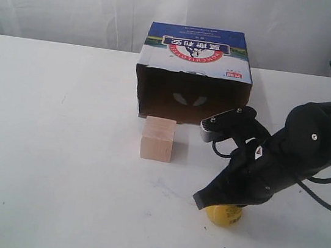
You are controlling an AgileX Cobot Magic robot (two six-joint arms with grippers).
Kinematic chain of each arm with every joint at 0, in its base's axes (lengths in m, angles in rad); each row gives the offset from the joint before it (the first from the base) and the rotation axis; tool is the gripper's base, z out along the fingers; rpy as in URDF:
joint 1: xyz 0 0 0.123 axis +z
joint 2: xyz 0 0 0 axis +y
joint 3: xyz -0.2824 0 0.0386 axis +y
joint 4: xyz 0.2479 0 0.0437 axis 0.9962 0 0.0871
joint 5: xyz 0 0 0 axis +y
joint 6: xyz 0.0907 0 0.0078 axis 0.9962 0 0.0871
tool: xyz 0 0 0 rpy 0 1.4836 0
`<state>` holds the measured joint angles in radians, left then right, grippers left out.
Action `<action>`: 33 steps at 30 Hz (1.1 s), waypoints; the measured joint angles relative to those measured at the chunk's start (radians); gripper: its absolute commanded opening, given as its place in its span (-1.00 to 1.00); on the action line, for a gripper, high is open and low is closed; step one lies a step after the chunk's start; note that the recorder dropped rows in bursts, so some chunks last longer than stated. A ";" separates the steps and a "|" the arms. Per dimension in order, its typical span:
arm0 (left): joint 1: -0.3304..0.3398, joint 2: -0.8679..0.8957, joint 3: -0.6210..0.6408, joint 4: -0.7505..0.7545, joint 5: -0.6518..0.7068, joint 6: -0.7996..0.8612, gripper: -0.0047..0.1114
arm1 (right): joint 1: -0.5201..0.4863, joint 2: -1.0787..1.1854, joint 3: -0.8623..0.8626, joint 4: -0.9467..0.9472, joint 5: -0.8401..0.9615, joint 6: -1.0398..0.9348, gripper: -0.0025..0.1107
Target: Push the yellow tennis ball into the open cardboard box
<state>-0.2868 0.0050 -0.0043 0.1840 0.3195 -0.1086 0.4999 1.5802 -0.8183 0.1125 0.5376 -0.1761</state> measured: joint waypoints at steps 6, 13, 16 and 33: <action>0.000 0.000 0.000 0.000 0.000 0.000 -0.92 | 0.000 0.002 -0.019 -0.012 -0.023 0.000 -0.96; 0.000 0.000 0.000 0.000 0.000 0.000 -0.92 | 0.000 0.005 -0.133 -0.070 0.032 0.000 -0.96; 0.000 0.000 0.000 0.000 0.000 0.000 -0.92 | 0.000 -0.025 -0.170 -0.075 0.054 0.000 -0.96; 0.000 0.000 0.000 0.000 0.000 0.000 -0.92 | -0.073 0.075 -0.184 -0.203 0.026 0.024 -0.96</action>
<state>-0.2868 0.0050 -0.0043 0.1840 0.3195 -0.1086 0.4272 1.6548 -1.0021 -0.0904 0.5633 -0.1519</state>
